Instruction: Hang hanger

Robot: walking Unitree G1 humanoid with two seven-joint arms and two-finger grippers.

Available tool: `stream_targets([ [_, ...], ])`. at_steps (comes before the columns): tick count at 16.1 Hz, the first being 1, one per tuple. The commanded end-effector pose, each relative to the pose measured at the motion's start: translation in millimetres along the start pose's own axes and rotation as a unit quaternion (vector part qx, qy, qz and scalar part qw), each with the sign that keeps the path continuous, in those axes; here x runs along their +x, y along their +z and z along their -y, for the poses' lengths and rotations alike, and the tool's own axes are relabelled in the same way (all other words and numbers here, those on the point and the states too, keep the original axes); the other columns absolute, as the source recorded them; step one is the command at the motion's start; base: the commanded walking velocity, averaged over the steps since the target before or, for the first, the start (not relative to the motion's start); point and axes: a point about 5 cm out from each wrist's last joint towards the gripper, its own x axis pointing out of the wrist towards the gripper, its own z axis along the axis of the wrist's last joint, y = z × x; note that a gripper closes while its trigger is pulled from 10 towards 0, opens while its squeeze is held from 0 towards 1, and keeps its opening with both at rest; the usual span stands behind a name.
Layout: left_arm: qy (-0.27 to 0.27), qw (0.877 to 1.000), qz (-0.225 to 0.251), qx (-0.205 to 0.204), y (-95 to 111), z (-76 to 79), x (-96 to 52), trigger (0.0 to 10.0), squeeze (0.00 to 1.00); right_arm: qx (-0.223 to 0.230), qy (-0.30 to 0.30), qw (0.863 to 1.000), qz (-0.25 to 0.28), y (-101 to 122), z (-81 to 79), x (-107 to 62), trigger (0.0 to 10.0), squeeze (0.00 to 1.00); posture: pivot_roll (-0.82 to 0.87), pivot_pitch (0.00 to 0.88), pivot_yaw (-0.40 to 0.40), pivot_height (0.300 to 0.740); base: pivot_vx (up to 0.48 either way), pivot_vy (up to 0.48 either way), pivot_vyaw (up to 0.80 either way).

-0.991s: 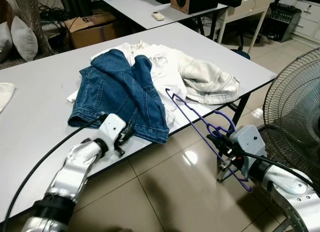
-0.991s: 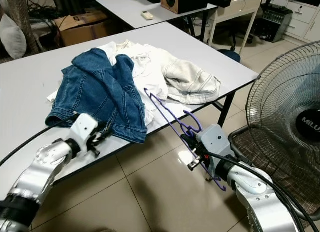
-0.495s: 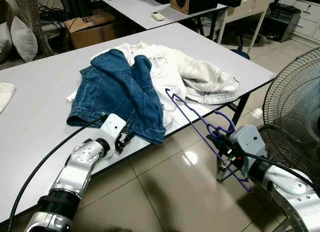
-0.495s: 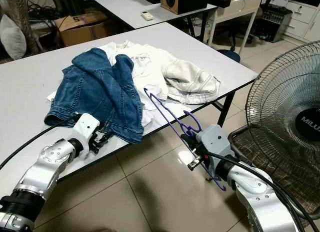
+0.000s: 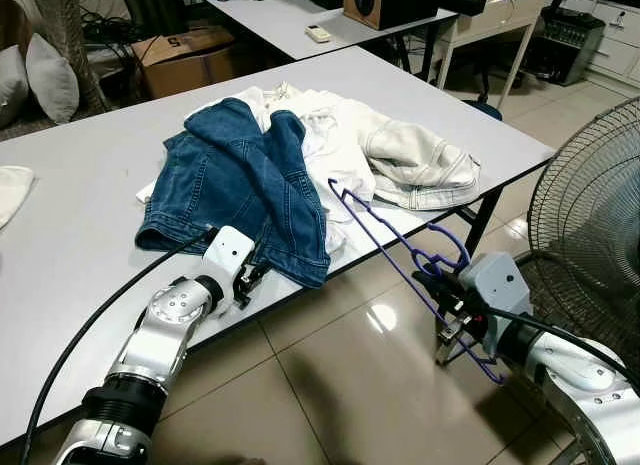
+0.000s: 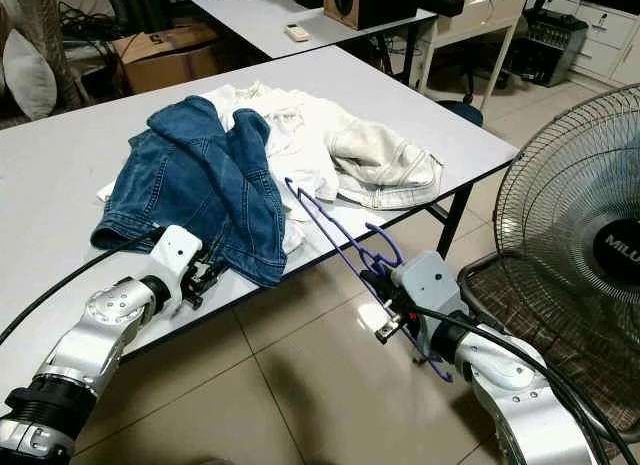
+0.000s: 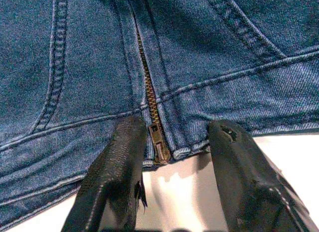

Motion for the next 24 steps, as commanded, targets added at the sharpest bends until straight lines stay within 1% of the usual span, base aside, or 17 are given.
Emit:
stream_targets([
  [1, -0.021, 0.999, -0.035, 0.001, -14.4, 5.5, -0.5, 0.0, 0.00, -0.008, 0.002, 1.000, -0.002, -1.6, 0.8, -0.5, 10.0, 0.00, -0.23, 0.000, 0.064, 0.740, 0.000, 0.000, 0.00],
  [3, -0.024, 0.999, -0.028, -0.006, -13.5, 6.7, -1.2, 0.0, 0.00, -0.009, 0.004, 1.000, -0.002, -2.2, 0.3, -0.2, 10.0, 0.00, -0.23, 0.000, 0.062, 0.740, 0.000, 0.000, 0.00],
  [5, -0.023, 0.999, -0.018, -0.020, -10.6, 6.0, -1.3, 0.0, 0.00, -0.012, 0.009, 1.000, 0.002, 1.2, -2.9, 0.2, 10.0, 0.00, -0.23, 0.000, 0.056, 0.740, 0.000, 0.000, 0.00],
  [8, -0.024, 0.999, -0.009, -0.029, -8.0, 5.0, -2.5, 0.0, 0.00, -0.014, 0.013, 1.000, 0.007, 6.0, -4.3, 0.7, 10.0, 0.00, -0.23, 0.000, 0.053, 0.740, 0.000, 0.000, 0.00],
  [11, -0.033, 0.999, 0.011, -0.023, -0.5, 4.6, -3.9, 0.0, 0.00, -0.017, 0.014, 1.000, 0.007, 7.4, -3.0, 0.7, 10.0, 0.00, -0.23, 0.000, 0.052, 0.740, 0.000, 0.000, 0.00],
  [13, -0.043, 0.999, 0.015, -0.008, 3.9, 4.6, -4.6, 0.0, 0.00, -0.018, 0.014, 1.000, 0.006, 7.6, -1.8, 0.4, 10.0, 0.00, -0.23, 0.000, 0.052, 0.740, 0.000, 0.000, 0.00],
  [15, -0.080, 0.996, 0.031, 0.036, 22.2, 6.6, -8.2, 0.0, 0.00, -0.029, 0.018, 0.999, 0.001, 5.5, 3.4, -3.1, 10.0, 0.00, -0.23, 0.000, 0.052, 0.740, 0.000, 0.000, 0.00],
  [16, -0.085, 0.994, 0.032, 0.063, 28.1, 5.3, -9.2, 0.0, 0.00, -0.031, 0.025, 0.999, -0.001, 4.3, 4.6, -4.8, 10.0, 0.00, -0.23, 0.000, 0.052, 0.740, 0.000, 0.000, 0.00],
  [17, -0.057, 0.993, 0.061, 0.087, 46.4, -2.9, -9.0, 0.0, 0.00, -0.036, 0.039, 0.999, -0.003, 2.4, 5.4, -7.7, 10.0, 0.00, -0.23, 0.000, 0.054, 0.740, 0.000, 0.000, 0.00],
  [18, 0.000, 0.992, 0.117, 0.039, 69.5, -15.7, -8.4, 0.0, 0.00, -0.037, 0.039, 0.999, -0.004, 1.1, 5.8, -9.3, 10.0, 0.00, -0.23, 0.000, 0.054, 0.740, 0.000, 0.000, 0.00],
  [19, 0.041, 0.986, 0.163, 0.019, 89.6, -26.3, -11.4, 0.0, 0.00, -0.037, 0.034, 0.999, -0.006, 0.1, 6.3, -10.5, 10.0, 0.00, -0.23, 0.000, 0.057, 0.740, 0.000, 0.000, 0.00],
  [20, 0.046, 0.983, 0.176, 0.021, 97.1, -28.8, -13.5, 0.0, 0.00, -0.036, 0.028, 0.999, -0.007, -0.4, 6.4, -11.3, 10.0, 0.00, -0.23, 0.000, 0.060, 0.740, 0.000, 0.000, 0.00],
  [21, 0.013, 0.986, 0.157, 0.046, 94.5, -22.4, -13.4, 0.0, 0.00, -0.036, 0.027, 0.999, -0.008, -0.9, 5.9, -11.8, 10.0, 0.00, -0.23, 0.000, 0.063, 0.740, 0.000, 0.000, 0.00],
  [22, -0.041, 0.986, 0.116, 0.110, 83.4, -9.9, -12.6, 0.0, 0.00, -0.035, 0.024, 0.999, -0.008, -1.1, 5.2, -12.2, 10.0, 0.00, -0.23, 0.000, 0.066, 0.740, 0.000, 0.000, 0.00],
  [23, -0.059, 0.985, 0.092, 0.136, 73.3, -3.2, -12.6, 0.0, 0.00, -0.035, 0.021, 0.999, -0.007, -0.9, 4.9, -12.8, 10.0, 0.00, -0.24, 0.000, 0.072, 0.740, 0.000, 0.000, 0.00],
  [24, -0.056, 0.985, 0.091, 0.134, 72.0, -2.8, -12.6, 0.0, 0.00, -0.035, 0.021, 0.999, -0.006, -0.7, 4.9, -13.1, 10.0, 0.00, -0.24, 0.000, 0.073, 0.740, 0.000, 0.000, 0.00],
])
